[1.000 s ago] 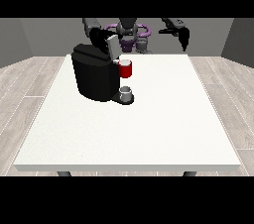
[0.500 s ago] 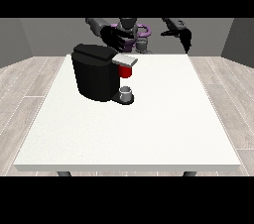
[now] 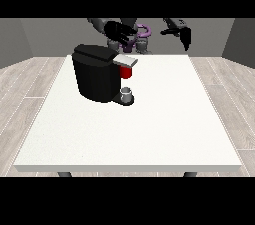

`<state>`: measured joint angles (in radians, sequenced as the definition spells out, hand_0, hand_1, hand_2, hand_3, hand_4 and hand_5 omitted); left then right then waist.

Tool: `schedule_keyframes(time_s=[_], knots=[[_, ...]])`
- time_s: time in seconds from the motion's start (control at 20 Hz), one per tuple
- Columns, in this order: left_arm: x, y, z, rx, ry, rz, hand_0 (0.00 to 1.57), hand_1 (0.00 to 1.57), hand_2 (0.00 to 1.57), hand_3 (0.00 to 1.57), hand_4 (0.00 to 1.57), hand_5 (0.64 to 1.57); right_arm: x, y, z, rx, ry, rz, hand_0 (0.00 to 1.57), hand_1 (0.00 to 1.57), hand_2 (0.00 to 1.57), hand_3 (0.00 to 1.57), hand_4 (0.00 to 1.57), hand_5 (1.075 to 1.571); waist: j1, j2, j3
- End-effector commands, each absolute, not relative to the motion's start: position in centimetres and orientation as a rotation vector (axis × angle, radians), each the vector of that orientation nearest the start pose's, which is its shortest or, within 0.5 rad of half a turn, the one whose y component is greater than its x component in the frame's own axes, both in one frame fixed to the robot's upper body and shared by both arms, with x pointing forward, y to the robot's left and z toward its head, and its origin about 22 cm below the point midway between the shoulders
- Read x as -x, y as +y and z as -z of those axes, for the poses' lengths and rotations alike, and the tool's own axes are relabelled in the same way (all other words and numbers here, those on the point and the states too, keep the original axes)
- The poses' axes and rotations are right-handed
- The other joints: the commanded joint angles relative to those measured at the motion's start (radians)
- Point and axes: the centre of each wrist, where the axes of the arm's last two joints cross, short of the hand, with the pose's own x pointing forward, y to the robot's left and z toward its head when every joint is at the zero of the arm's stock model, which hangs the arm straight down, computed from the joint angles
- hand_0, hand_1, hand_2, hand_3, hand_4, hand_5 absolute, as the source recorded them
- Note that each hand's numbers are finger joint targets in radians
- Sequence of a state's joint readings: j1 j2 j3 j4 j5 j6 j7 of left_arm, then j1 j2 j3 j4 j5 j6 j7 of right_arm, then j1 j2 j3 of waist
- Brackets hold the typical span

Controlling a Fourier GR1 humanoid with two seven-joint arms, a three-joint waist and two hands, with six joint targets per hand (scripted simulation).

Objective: Insert the coffee pod into the coffee machine and close the lid

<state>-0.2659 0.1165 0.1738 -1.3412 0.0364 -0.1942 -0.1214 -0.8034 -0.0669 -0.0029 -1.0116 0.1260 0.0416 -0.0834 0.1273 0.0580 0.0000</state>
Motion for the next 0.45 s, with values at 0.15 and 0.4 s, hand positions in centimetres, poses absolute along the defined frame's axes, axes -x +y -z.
schedule_keyframes(time_s=[0.15,0.4], knots=[[-28.8,27.4,1.0,0.026,-1.699,0.069,0.0,0.0,0.0,0.0,0.14,1.571,-36.4,-12.9,-5.7,-0.272,-1.837,-0.452,0.0,0.0,0.0,0.0,0.28,1.571,-0.077,-0.082,0.0],[-28.4,26.1,1.9,0.042,-1.63,0.039,0.0,0.0,0.0,0.0,0.19,1.571,-32.2,-13.9,-0.6,-0.283,-1.689,-0.244,0.0,0.0,0.0,0.0,0.16,1.571,-0.118,-0.183,0.0003]])
